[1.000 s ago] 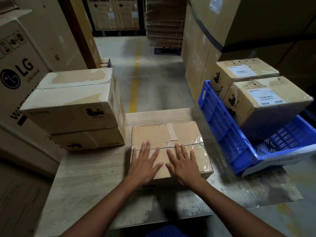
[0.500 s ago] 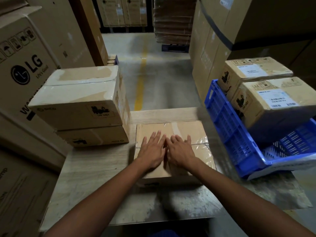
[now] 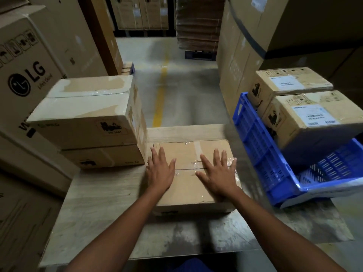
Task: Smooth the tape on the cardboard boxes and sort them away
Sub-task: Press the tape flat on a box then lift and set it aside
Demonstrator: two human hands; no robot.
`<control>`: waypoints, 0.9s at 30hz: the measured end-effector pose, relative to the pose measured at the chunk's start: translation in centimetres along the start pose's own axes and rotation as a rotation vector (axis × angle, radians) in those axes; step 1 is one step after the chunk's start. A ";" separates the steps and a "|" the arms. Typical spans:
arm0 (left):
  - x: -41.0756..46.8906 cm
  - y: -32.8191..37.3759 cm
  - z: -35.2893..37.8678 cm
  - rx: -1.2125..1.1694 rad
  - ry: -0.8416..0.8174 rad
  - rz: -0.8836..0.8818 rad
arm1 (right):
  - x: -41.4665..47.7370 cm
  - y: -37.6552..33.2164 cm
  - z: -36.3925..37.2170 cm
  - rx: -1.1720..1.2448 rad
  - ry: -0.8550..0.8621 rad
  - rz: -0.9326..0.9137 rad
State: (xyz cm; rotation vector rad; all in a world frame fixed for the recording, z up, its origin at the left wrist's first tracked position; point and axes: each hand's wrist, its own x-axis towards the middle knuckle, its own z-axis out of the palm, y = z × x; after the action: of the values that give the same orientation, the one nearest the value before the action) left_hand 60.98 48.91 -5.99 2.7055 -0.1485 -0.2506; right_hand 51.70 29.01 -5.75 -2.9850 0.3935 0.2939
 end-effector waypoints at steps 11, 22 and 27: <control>3.7 1.1 -3.3 -0.695 0.056 -0.270 | 2.3 0.5 -4.0 0.727 0.277 0.566; 2.0 2.0 -7.9 -0.990 0.262 -0.274 | 0.9 1.3 -6.4 1.201 0.582 0.690; -1.0 -1.4 -5.4 -0.898 0.231 -0.245 | -1.9 0.2 -2.7 1.268 0.566 0.662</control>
State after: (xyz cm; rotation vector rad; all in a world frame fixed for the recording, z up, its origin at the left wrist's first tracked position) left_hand 61.13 52.49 -1.57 1.8284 0.3003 -0.0447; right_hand 50.33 28.88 -2.72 -1.5667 1.0883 -0.5683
